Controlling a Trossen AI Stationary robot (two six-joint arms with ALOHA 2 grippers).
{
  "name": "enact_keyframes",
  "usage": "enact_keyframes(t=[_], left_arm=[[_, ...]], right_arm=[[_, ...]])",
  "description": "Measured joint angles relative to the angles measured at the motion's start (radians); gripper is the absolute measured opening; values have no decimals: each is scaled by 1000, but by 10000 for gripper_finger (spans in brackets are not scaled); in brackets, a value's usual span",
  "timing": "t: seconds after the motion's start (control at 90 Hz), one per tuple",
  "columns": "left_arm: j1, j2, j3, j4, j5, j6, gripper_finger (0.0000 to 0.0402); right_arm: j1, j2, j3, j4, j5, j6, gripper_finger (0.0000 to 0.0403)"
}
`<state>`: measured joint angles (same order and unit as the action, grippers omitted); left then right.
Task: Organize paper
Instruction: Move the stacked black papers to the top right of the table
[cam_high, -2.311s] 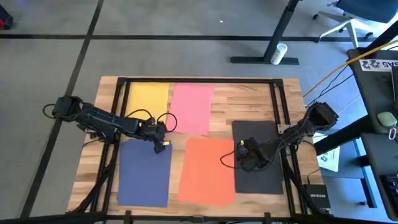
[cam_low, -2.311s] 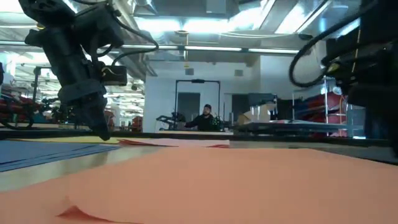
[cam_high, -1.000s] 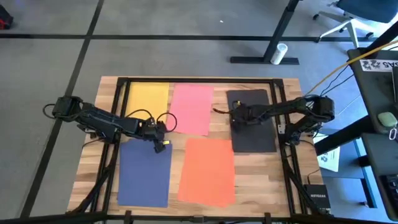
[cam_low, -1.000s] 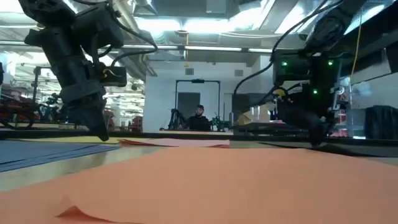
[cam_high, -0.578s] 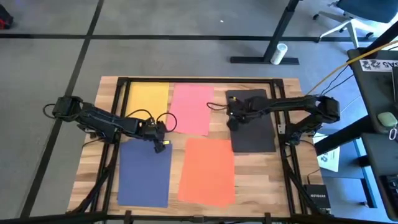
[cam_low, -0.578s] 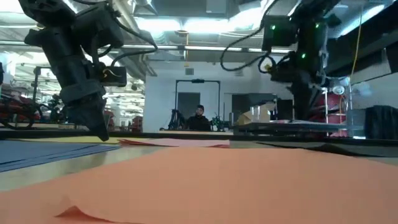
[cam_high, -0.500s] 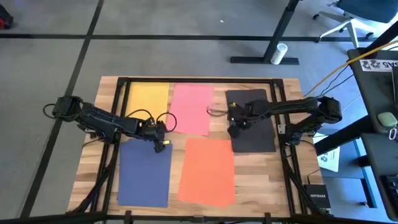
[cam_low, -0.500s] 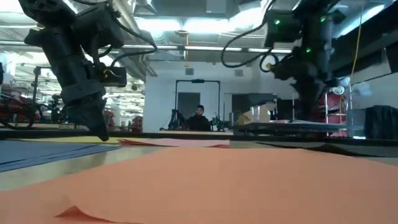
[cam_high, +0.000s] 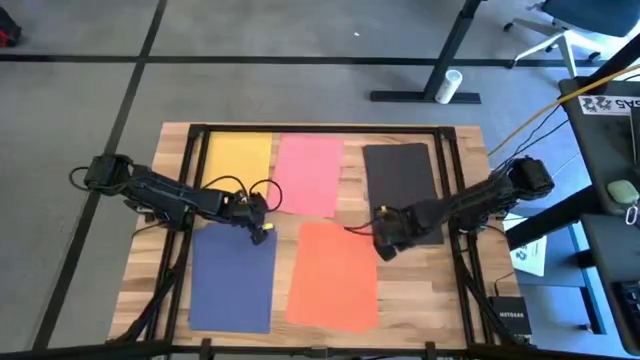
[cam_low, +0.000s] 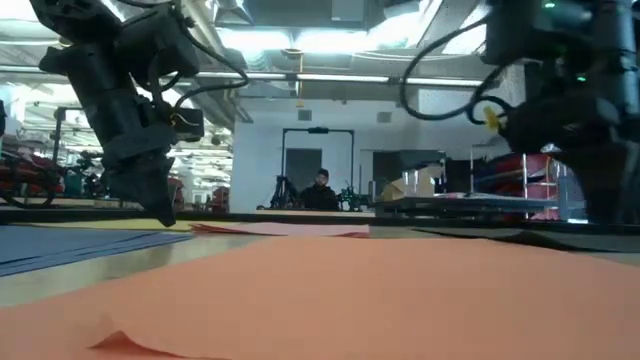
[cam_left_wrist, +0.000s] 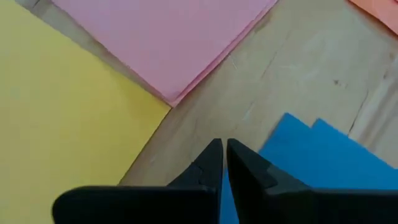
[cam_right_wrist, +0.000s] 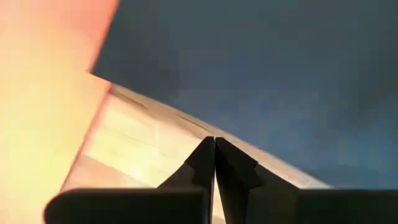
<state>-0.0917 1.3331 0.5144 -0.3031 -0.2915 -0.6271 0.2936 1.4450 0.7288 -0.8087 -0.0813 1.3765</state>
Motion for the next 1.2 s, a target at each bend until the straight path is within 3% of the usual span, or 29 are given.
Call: enact_keyframes(t=[0.289,1.2], left_arm=[[0,0,0,0,0,-1,8],[-40,0,0,-1,0,-4,8]], right_arm=[[54,-7,-100,108,-5,115,0],[38,-2,-112,18,193,137,0]])
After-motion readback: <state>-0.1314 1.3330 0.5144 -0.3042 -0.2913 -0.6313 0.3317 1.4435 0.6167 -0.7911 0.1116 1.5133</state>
